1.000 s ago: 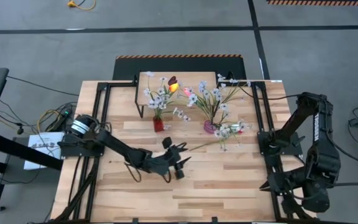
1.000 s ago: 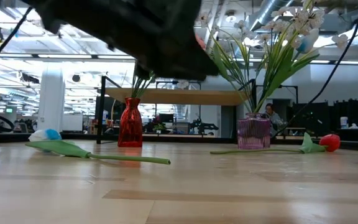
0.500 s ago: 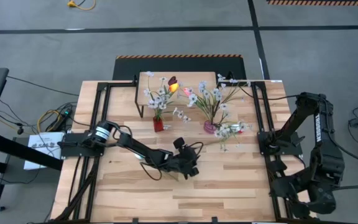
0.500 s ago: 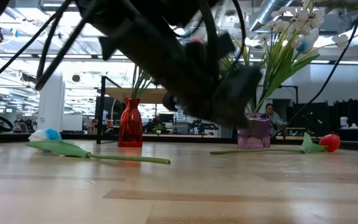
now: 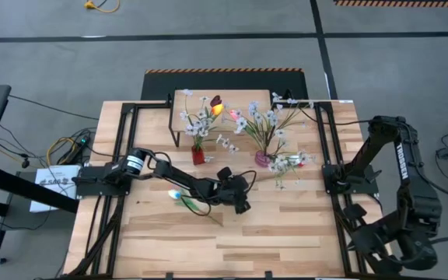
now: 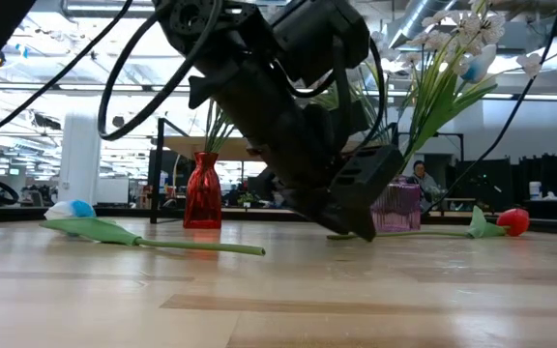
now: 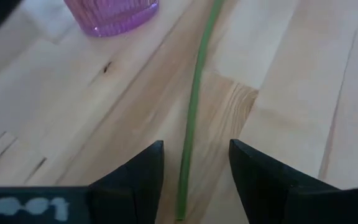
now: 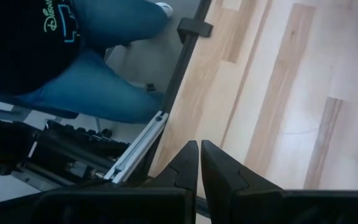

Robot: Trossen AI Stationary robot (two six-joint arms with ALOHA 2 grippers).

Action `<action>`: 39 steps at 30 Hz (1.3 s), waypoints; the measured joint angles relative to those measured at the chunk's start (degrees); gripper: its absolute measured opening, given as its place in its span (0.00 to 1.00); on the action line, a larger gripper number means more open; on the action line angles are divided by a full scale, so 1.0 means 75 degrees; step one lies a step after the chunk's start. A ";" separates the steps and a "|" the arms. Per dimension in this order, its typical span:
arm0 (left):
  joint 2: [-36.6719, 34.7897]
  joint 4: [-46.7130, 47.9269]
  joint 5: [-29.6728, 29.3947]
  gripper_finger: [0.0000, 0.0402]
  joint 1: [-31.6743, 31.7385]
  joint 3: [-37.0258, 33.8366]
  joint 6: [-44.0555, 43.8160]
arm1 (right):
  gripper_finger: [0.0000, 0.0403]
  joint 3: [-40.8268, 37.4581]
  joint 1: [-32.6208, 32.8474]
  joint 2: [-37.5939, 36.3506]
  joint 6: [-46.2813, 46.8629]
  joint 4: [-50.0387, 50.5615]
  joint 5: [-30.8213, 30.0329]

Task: Pick and place flowers into a vace then onto a shelf
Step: Put the red tulip into the red vase

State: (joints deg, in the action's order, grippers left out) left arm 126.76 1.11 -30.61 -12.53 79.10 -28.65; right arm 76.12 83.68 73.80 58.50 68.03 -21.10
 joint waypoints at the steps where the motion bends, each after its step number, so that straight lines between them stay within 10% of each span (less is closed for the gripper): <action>1: 0.0000 0.0081 0.0000 0.42 0.0005 0.0013 -0.0065 | 0.03 0.0000 0.0029 0.0000 0.0000 0.0000 0.0000; 15: -0.0052 0.0831 0.0617 0.02 0.0019 0.0034 -0.0478 | 0.03 0.0000 0.0140 0.0000 0.0006 -0.0063 -0.0202; 39: -0.0575 0.2050 0.0005 0.00 -0.2199 -0.0052 -0.1933 | 0.03 0.0000 0.0140 0.0000 0.0335 -0.0114 -0.1204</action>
State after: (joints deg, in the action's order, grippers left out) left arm 122.45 16.49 -30.57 -29.03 78.71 -43.15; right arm 76.12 84.73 73.80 61.01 67.18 -30.13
